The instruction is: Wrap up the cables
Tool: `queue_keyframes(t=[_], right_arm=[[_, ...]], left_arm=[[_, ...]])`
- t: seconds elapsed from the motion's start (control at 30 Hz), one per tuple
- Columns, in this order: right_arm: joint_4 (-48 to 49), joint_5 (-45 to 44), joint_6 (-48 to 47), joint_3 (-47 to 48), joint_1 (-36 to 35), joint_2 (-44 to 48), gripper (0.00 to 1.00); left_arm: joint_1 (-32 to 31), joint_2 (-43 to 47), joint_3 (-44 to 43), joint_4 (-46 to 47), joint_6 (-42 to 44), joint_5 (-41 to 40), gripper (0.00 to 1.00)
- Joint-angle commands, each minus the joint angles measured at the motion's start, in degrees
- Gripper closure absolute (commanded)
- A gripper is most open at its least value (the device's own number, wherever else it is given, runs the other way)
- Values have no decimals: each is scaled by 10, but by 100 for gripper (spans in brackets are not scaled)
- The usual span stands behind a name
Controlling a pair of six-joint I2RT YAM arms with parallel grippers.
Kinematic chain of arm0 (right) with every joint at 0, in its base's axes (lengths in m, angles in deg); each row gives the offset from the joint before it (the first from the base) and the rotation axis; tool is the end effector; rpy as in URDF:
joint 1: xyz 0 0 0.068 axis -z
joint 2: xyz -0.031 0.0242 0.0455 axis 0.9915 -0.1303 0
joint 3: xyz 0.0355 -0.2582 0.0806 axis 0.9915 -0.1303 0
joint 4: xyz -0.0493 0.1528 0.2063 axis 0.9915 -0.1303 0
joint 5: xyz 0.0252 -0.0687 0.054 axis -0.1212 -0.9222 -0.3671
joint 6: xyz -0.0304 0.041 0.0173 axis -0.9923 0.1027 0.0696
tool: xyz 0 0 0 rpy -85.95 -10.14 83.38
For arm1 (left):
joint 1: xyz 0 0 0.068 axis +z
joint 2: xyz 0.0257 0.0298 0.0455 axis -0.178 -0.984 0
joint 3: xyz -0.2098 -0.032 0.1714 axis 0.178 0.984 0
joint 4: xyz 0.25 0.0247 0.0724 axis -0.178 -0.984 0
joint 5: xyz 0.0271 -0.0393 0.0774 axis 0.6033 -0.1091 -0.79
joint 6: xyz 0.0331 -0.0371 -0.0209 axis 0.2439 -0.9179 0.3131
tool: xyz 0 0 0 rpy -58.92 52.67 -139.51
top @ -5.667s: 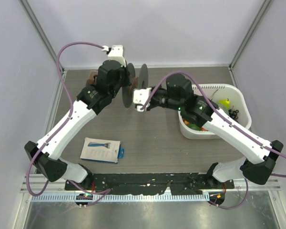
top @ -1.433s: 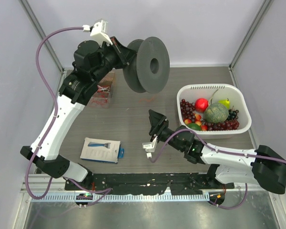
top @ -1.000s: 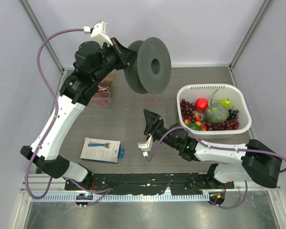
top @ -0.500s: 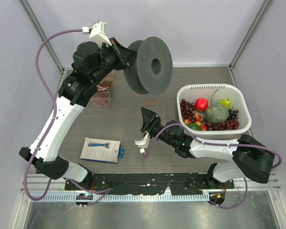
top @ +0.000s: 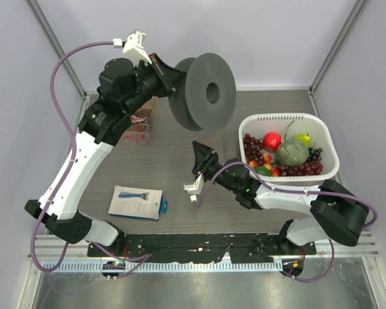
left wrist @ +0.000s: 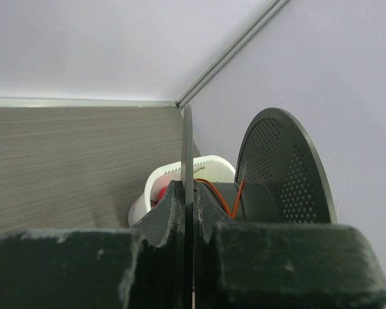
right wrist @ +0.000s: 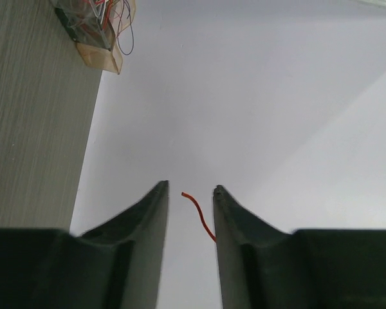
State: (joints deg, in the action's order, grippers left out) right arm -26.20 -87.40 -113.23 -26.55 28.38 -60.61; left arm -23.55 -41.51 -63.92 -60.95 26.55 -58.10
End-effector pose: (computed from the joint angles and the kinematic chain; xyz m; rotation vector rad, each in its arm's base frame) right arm 0.1706 0.2340 0.2339 -1.6024 0.3655 -0.6654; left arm 0.2394 -0.1612 0.5325 -0.0781 1.6781 -1.0135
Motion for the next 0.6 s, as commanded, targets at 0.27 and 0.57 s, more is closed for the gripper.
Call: queue_keyframes(t=[0.27, 0.57], right_arm=[[41, 83, 10, 14, 4, 42, 99], [-253, 219, 198, 76, -4, 209, 99]], left_arm=[[-3, 25, -4, 43, 8, -28, 100], [-3, 13, 40, 49, 82, -83, 100]])
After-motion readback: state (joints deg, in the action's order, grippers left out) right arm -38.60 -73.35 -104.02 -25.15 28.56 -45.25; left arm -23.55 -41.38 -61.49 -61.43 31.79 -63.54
